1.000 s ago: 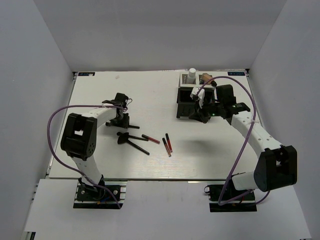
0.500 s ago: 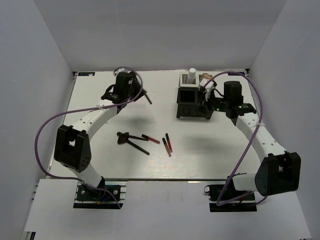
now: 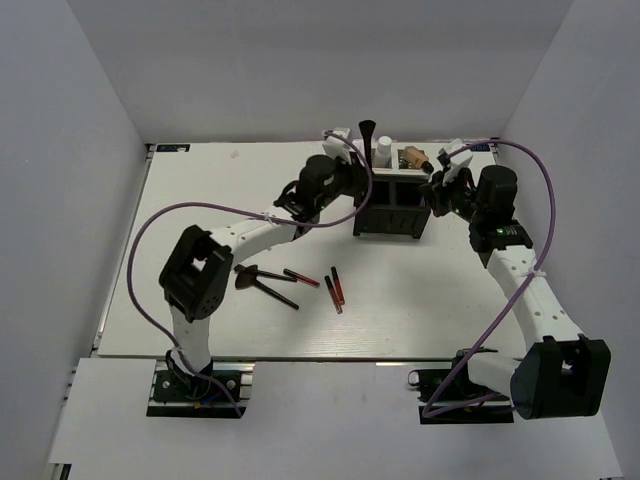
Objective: Organize the makeup
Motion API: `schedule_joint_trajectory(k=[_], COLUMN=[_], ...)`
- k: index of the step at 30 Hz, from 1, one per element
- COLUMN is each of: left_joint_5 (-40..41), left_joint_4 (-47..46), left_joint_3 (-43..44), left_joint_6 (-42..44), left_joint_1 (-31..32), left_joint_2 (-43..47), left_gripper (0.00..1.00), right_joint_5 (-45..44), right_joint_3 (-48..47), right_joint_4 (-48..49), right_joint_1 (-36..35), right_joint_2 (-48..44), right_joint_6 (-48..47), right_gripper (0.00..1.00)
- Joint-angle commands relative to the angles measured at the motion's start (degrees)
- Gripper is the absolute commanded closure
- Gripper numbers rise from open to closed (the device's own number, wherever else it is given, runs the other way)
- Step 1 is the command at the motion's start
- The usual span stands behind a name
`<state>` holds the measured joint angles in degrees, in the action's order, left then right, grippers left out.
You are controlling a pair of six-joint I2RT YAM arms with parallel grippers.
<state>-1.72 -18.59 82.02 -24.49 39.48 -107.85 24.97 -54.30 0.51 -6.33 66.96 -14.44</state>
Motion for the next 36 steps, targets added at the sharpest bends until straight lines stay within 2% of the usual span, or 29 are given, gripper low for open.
schedule_joint_trajectory(k=[1, 5, 8, 12, 17, 22, 26, 27, 31, 33, 34, 36], left_joint_5=[9.33, 13.57, 17.6, 18.68, 20.61, 20.09, 20.43, 20.61, 21.31, 21.75, 22.45, 23.07], left_joint_4=[-7.42, -4.18, -3.56, -1.46, -1.27, -0.22, 0.92, 1.18, 1.98, 2.07, 1.89, 1.01], left_joint_3=[2.96, 9.64, 10.27, 9.74, 7.46, 8.5, 9.3, 9.21, 8.95, 8.69, 8.51, 8.07], left_joint_6=[5.5, 9.19, 11.21, 11.48, 11.04, 11.13, 10.69, 10.6, 10.08, 10.08, 10.08, 10.08], left_joint_1=[2.08, 3.84, 4.46, 5.08, 6.74, 7.27, 7.8, 7.8, 8.33, 8.33, 8.85, 8.86], left_joint_2=[-1.73, -6.66, -8.33, -9.48, -9.39, -10.53, -11.15, -11.24, -11.15, -10.89, -10.19, -9.4], left_gripper=[1.0, 1.0, 1.0, 1.0, 0.88, 0.85, 0.76, 0.74, 0.46, 0.38, 0.29, 0.23], right_joint_5=[-0.98, 0.25, 0.43, 0.95, 1.48, 2.01, 2.01, 2.1, 2.01, 2.19, 2.19, 2.62], right_joint_3=[1.04, 1.83, 2.27, 2.62, 2.62, 2.54, 2.36, 2.36, 2.45, 2.54, 2.54, 2.71], right_joint_4=[3.44, 3.18, 3.53, 3.97, 4.41, 4.58, 4.58, 4.58, 4.58, 4.58, 4.58, 4.67], right_joint_1=[1.05, 2.19, 2.46, 3.08, 3.6, 3.6, 3.87, 3.78, 3.95, 4.04, 4.13, 4.13], right_joint_2=[-1.74, -2.36, -2.71, -2.62, -2.18, -1.74, -1.66, -1.66, -1.83, -1.92, -2.01, -2.18], right_joint_6=[1.96, 2.66, 2.84, 2.66, 2.75, 2.66, 2.83, 2.83, 2.75, 2.83, 2.75, 2.66], right_gripper=[1.0, 1.0, 1.0, 1.0, 1.0, 1.0, 1.0, 1.0, 1.0, 1.0, 1.0, 1.0])
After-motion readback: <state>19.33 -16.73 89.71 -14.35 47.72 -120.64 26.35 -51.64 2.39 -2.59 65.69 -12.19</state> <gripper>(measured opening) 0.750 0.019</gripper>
